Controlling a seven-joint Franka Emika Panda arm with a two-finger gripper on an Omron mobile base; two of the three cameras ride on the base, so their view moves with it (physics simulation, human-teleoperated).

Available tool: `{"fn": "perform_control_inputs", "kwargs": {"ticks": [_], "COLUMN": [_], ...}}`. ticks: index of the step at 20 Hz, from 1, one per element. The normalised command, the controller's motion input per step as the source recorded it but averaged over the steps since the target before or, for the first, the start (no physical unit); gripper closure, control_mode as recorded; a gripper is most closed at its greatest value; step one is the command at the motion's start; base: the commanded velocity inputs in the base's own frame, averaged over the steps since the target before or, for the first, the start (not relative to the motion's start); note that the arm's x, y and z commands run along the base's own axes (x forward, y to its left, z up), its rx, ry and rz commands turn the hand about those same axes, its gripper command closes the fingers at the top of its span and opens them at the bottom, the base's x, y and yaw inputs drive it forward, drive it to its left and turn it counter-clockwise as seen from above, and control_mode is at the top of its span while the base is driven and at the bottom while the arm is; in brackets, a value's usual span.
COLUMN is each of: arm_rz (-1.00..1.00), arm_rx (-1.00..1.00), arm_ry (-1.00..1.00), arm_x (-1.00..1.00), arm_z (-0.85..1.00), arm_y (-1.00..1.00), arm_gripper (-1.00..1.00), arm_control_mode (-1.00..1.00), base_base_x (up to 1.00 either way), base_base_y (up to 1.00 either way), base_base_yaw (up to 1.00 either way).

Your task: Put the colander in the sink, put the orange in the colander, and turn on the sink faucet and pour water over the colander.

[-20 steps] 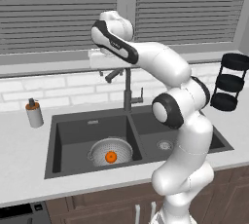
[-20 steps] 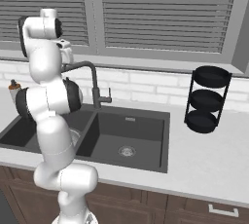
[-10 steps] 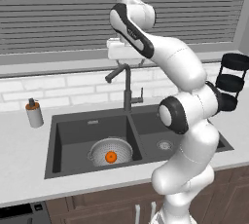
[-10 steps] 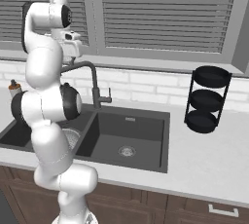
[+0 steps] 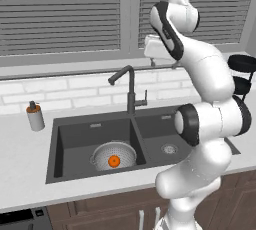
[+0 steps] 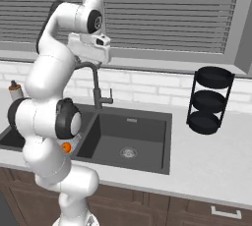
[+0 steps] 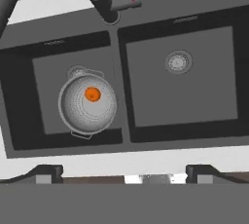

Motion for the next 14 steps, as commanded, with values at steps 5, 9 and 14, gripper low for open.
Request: {"fn": "perform_control_inputs", "kwargs": {"ticks": [5, 9, 14], "arm_rz": [0.02, 0.05, 0.07], "arm_rx": [0.0, -0.05, -0.01], "arm_ry": [-0.32, -0.37, -0.44], "arm_x": [0.0, 0.0, 0.01], "arm_z": [-0.77, -0.99, -0.8], "arm_y": [-0.62, -0.15, 0.04], "arm_gripper": [-1.0, -1.0, -1.0], "arm_control_mode": [-1.0, -1.0, -1.0], "base_base_x": [0.0, 0.0, 0.0], "base_base_y": [0.0, 0.0, 0.0], "base_base_yaw": [0.0, 0.0, 0.0]}}
